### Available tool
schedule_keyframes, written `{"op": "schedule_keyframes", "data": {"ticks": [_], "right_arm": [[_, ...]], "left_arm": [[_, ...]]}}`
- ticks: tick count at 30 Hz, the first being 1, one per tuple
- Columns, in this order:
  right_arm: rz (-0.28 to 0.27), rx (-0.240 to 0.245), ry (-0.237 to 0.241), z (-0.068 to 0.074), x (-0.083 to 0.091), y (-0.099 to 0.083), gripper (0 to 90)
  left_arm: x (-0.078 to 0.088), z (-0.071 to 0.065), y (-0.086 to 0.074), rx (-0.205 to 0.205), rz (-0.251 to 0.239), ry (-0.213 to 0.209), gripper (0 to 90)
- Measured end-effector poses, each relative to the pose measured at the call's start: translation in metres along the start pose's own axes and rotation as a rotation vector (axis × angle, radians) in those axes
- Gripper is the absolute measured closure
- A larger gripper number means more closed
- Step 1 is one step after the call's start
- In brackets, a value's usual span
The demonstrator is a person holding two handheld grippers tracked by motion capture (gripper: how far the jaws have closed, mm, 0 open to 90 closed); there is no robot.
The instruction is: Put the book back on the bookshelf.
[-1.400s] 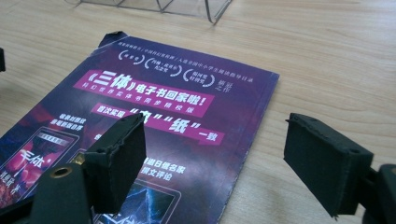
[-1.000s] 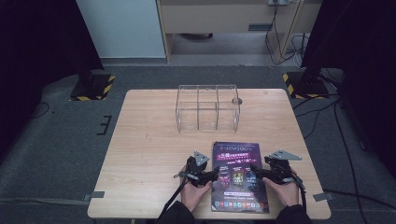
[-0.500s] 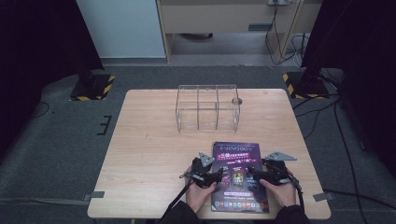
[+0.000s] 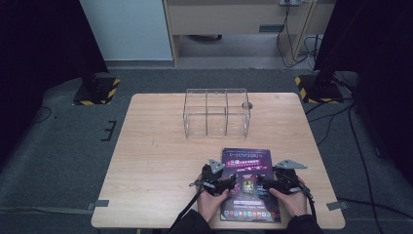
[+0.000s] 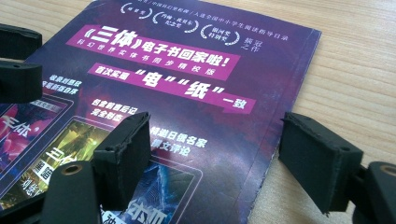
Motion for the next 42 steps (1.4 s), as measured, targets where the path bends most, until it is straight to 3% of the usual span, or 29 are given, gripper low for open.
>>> {"op": "schedule_keyframes", "data": {"ticks": [7, 17, 21, 26, 31, 36, 42], "right_arm": [[-0.021, -0.007, -0.011, 0.001, 0.0, -0.003, 24.7], [-0.021, 0.003, -0.018, 0.002, 0.0, -0.003, 24.6], [-0.022, 0.002, -0.02, 0.002, 0.0, -0.003, 24.6], [-0.021, 0.003, -0.02, 0.002, 0.0, -0.003, 24.7], [-0.024, -0.01, -0.023, 0.002, 0.0, -0.003, 25.1], [-0.027, -0.018, -0.025, 0.001, 0.0, -0.003, 25.6], [-0.037, -0.045, -0.02, -0.001, 0.001, -0.003, 26.9]], "left_arm": [[-0.002, -0.004, 0.0, -0.009, 0.001, 0.017, 31.4], [-0.004, -0.004, 0.001, -0.011, -0.011, 0.044, 34.4], [-0.002, -0.001, 0.0, 0.061, -0.026, 0.051, 40.5], [0.002, 0.004, 0.0, 0.114, -0.054, 0.023, 46.0], [0.01, 0.004, 0.003, 0.129, -0.098, -0.033, 46.6], [0.016, -0.002, 0.003, 0.1, -0.126, -0.085, 43.9], [0.022, -0.005, 0.002, 0.099, -0.155, -0.161, 39.9]]}}
Point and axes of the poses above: each handheld gripper's, and its own axes: x roughly backward along the jaws, y roughly out of its top, z roughly to its left, the point moved 1 cm from there along -x, roughly forward along the jaws, and after that the axes turned 9 degrees about -z, right-handed, at the moved point
